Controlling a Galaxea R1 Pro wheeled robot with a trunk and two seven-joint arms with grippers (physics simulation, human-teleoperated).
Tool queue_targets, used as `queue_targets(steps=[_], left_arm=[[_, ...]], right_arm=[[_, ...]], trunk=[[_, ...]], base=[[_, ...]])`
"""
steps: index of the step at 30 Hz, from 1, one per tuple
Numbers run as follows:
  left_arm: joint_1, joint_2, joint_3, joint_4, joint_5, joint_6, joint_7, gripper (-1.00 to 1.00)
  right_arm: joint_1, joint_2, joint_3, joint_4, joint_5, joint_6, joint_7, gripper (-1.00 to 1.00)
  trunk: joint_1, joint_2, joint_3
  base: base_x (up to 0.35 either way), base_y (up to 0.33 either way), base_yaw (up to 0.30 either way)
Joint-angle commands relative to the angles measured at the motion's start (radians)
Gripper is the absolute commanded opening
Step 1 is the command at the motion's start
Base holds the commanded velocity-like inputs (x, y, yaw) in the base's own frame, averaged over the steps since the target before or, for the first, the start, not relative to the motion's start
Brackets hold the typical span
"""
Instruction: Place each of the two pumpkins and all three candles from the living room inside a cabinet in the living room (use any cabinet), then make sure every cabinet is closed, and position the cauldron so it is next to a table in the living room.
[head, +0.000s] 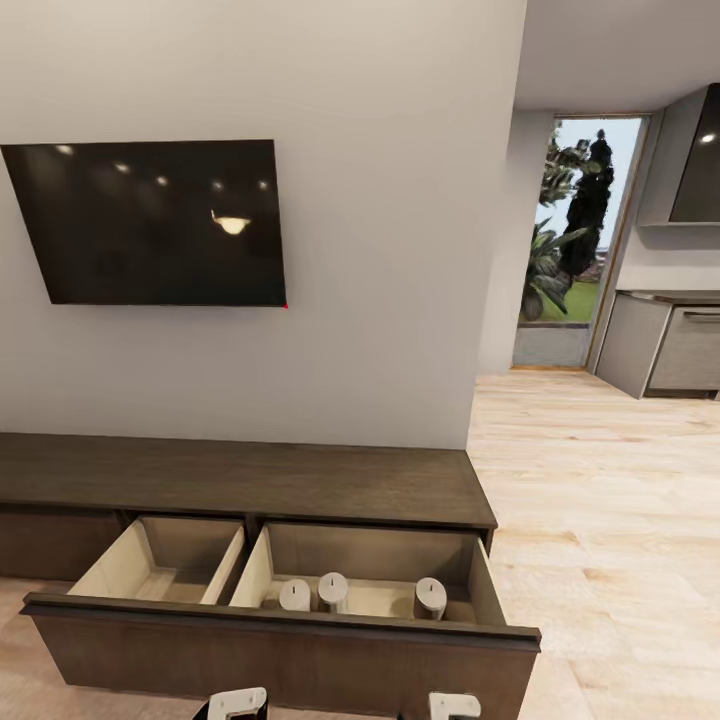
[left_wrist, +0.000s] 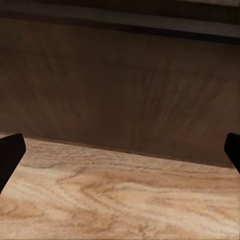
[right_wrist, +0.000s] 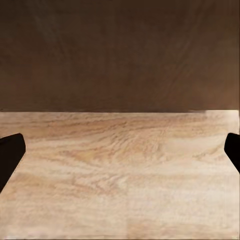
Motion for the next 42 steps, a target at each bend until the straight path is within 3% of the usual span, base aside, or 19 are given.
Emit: queue_targets(steps=[1, 4, 10, 17, 24, 42], left_arm=[[-0.001, 0.001, -0.009, 0.0, 0.005, -0.004, 0.008, 1.0], [-0.001, 0.001, -0.009, 0.0, 0.004, -0.004, 0.008, 1.0], [-0.001, 0.0, -0.008, 0.0, -0.002, -0.003, 0.008, 1.0], [-0.001, -0.005, -0.007, 0.022, -0.042, 0.0, 0.008, 1.0], [-0.001, -0.006, -0.008, 0.039, -0.048, 0.002, 0.008, 1.0], [-0.001, -0.006, -0.009, 0.04, -0.05, -0.001, 0.008, 1.0]], right_arm=[[-0.002, 0.0, 0.009, 0.005, -0.019, -0.002, 0.001, 1.0], [-0.005, 0.0, 0.009, 0.015, -0.044, 0.005, 0.018, 1.0], [-0.006, 0.0, 0.009, 0.025, -0.052, 0.007, 0.024, 1.0], [-0.007, 0.0, 0.009, 0.028, -0.05, 0.007, 0.025, 1.0], [-0.007, 0.0, 0.009, 0.028, -0.01, 0.007, 0.025, 1.0], [-0.007, 0.0, 0.009, 0.027, 0.032, 0.007, 0.025, 1.0]], trunk=[[0.0, 0.0, -0.001], [0.0, 0.0, -0.001], [0.0, 0.0, -0.001], [0.0, 0.0, -0.001], [0.0, 0.0, -0.001], [0.0, 0.0, -0.001]], base=[[0.155, 0.0, 0.0], [0.235, 0.0, 0.0], [0.077, 0.0, 0.0], [0.007, 0.0, 0.0], [0.063, 0.0, 0.0], [0.124, 0.0, 0.0]])
